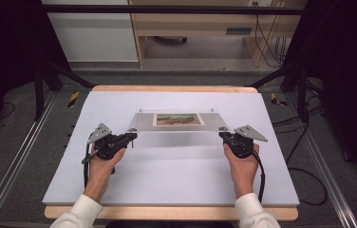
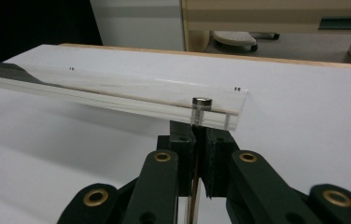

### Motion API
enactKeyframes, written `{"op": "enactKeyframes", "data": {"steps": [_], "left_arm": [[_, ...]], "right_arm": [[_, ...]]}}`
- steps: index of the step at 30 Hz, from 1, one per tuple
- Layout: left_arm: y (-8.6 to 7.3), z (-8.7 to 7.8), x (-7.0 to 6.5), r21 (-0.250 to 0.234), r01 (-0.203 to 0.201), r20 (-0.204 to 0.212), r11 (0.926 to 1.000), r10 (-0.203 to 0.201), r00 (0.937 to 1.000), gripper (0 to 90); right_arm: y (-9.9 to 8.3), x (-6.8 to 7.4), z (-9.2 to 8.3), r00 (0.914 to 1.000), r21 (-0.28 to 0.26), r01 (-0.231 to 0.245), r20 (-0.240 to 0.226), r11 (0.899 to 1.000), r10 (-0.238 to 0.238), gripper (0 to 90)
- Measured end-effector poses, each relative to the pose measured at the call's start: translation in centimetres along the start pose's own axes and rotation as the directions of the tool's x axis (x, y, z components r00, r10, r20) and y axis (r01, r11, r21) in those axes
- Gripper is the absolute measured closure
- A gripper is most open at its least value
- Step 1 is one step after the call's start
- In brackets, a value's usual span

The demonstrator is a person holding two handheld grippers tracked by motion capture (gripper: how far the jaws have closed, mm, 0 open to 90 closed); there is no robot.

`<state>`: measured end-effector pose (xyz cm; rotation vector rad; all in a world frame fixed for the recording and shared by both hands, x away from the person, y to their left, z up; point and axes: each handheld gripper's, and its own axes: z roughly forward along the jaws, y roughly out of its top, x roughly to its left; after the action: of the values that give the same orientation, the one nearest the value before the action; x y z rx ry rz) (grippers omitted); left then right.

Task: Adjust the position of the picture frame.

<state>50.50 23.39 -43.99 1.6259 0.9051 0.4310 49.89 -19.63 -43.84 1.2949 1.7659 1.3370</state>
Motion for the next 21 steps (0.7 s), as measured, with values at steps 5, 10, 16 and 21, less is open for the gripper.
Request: {"op": "enactKeyframes", "data": {"steps": [5,10,16,21], "left_arm": [[-0.7,-0.1,0.1,0.037,0.005,-0.014,0.9993,-0.005,0.9999,84.4],[-1.7,-0.2,-0.5,0.087,-0.003,-0.044,0.9962,0.007,0.9990,84.5],[-2.4,-0.1,-0.8,0.127,-0.007,-0.067,0.9918,0.015,0.9977,84.5],[-2.5,0.0,-0.7,0.132,-0.017,-0.080,0.9911,0.028,0.9964,84.4]], "right_arm": [[-0.7,0.6,0.0,1.0000,0.017,0.003,0.008,1.000,-0.003,84.8],[-1.7,0.6,0.0,1.0000,0.047,-0.007,0.003,0.999,0.007,84.9],[-2.6,0.4,0.0,0.9997,0.093,-0.020,-0.009,0.995,0.021,84.9],[-2.8,0.5,0.1,0.9996,0.112,-0.017,-0.020,0.994,0.020,84.9]]}}
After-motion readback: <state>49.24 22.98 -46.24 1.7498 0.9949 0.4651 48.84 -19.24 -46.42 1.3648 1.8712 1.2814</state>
